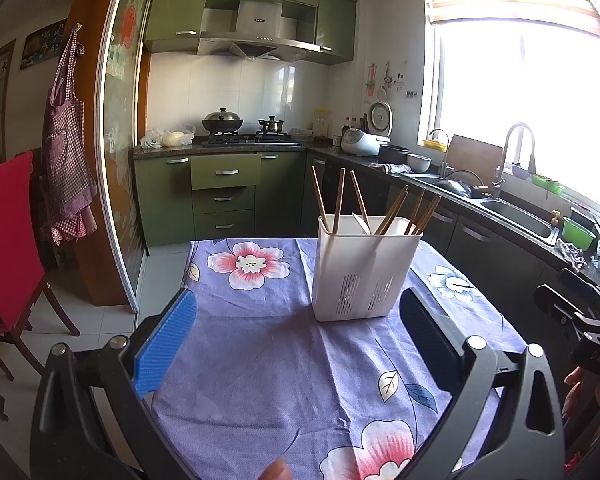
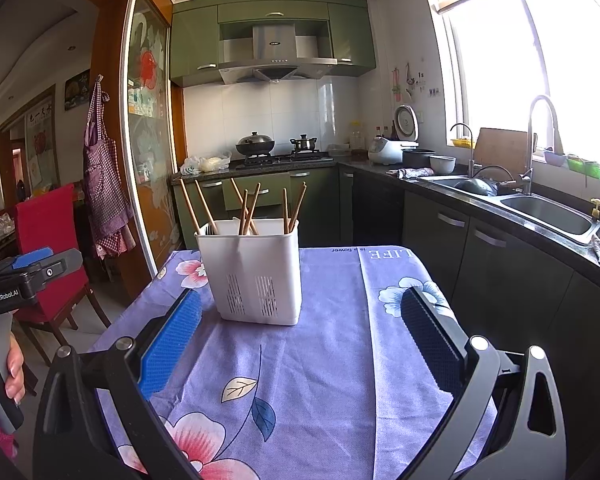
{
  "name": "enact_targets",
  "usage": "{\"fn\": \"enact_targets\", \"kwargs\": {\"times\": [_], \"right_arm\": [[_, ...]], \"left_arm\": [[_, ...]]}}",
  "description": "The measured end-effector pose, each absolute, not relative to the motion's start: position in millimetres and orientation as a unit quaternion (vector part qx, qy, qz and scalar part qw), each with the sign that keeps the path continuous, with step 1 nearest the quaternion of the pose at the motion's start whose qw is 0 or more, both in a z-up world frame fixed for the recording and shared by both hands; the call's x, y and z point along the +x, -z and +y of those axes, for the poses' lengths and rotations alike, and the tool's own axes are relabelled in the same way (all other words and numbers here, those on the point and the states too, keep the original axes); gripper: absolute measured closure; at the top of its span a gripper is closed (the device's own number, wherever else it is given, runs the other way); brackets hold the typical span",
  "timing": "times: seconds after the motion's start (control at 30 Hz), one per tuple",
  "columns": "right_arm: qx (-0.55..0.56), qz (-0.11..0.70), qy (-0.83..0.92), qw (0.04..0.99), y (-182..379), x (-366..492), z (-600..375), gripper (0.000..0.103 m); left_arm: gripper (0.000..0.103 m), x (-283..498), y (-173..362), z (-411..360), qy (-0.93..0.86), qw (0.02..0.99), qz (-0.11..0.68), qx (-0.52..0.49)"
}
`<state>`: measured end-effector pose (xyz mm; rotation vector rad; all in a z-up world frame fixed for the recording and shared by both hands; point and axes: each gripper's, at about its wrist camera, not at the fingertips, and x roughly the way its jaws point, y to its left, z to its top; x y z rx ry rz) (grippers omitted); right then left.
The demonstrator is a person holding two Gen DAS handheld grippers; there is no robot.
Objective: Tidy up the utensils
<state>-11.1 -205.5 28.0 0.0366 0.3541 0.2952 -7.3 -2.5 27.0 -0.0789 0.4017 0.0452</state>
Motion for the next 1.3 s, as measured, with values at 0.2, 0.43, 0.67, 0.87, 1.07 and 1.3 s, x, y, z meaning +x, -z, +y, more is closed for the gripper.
{"fn": "enact_targets", "kwargs": {"times": [0.2, 0.43, 0.67, 0.87, 1.07, 1.3], "right_arm": [[0.018, 0.177, -0.147, 0.973, -27.3, -10.6, -204.5, 0.005], [0.018, 0.177, -0.148, 0.973, -27.1, -10.3, -204.5, 0.005], [0.02, 0.179, -0.151, 0.972, -24.9, -9.1, -204.6, 0.005], [0.02, 0.18, -0.152, 0.972, -24.2, -9.3, -204.2, 0.005], [0.021, 0.181, -0.153, 0.971, -23.9, -9.0, -204.1, 0.005], [0.02, 0.183, -0.153, 0.971, -22.0, -8.5, -204.9, 0.005]], "left_arm": [[0.006, -8.0, -26.4, -2.3, -0.024, 0.979, 0.199, -0.039], [0.006, -7.1, -26.8, -2.0, -0.027, 0.979, 0.2, -0.041], [0.006, -7.6, -26.9, -3.0, -0.03, 0.978, 0.201, -0.038], [0.006, -7.9, -27.3, -2.9, -0.03, 0.979, 0.2, -0.038], [0.006, -8.5, -28.5, -3.8, -0.029, 0.979, 0.199, -0.035], [0.006, -5.2, -28.8, -6.8, -0.017, 0.976, 0.214, -0.027]]}}
